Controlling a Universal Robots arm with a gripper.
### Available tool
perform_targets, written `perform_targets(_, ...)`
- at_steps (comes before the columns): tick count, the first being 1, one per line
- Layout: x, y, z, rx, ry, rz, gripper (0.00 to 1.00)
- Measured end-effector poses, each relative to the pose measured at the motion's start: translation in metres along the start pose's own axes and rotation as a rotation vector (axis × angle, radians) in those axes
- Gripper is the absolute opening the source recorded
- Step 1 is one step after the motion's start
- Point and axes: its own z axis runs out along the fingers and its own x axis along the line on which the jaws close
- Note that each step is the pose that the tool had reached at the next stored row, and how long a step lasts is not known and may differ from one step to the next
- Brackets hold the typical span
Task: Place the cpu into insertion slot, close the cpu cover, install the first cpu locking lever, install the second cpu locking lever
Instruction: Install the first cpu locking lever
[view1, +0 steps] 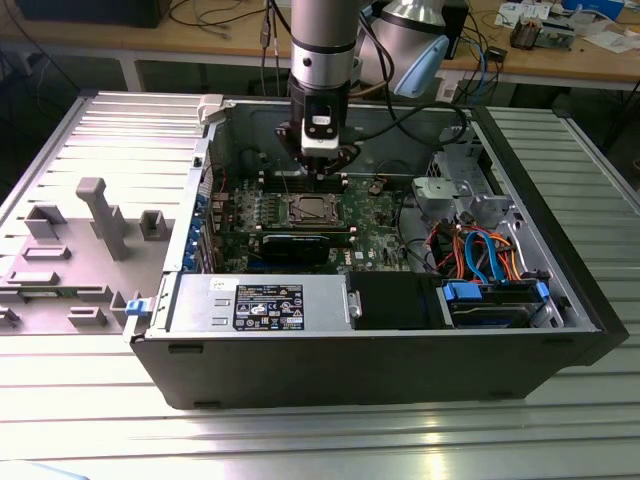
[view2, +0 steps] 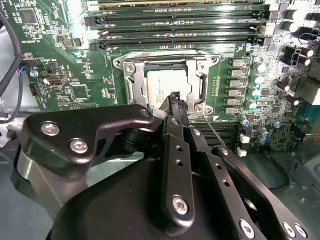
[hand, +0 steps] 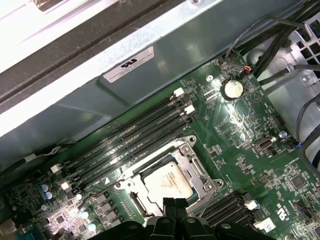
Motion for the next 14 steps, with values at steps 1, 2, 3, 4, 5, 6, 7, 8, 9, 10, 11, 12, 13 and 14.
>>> perform_targets(1,0.0000,0.0000,0.0000,0.0000,0.0000,-0.003,0.11)
perform_targets(2,0.0000,0.0000,0.0000,-0.0001,0.0000,-0.006,0.11)
perform_targets(3,0.0000,0.0000,0.0000,-0.0001,0.0000,-0.009,0.11)
perform_targets(4,0.0000,0.0000,0.0000,-0.0001,0.0000,-0.012,0.11)
perform_targets(5,0.0000,0.0000,0.0000,-0.0002,0.0000,-0.015,0.11)
perform_targets(6,0.0000,0.0000,0.0000,-0.0002,0.0000,-0.019,0.11)
perform_targets(7,0.0000,0.0000,0.0000,-0.0002,0.0000,-0.024,0.11)
perform_targets(8,0.0000,0.0000,0.0000,-0.0003,0.0000,-0.030,0.11)
perform_targets(9,0.0000,0.0000,0.0000,-0.0004,0.0000,-0.037,0.11)
perform_targets(10,0.0000,0.0000,0.0000,-0.0004,0.0000,-0.041,0.11)
perform_targets(11,0.0000,0.0000,0.0000,-0.0004,0.0001,-0.044,0.11)
perform_targets(12,0.0000,0.0000,0.0000,-0.0005,0.0002,-0.047,0.11)
perform_targets(13,0.0000,0.0000,0.0000,-0.0005,0.0002,-0.051,0.11)
perform_targets(14,0.0000,0.0000,0.0000,-0.0005,0.0001,-0.054,0.11)
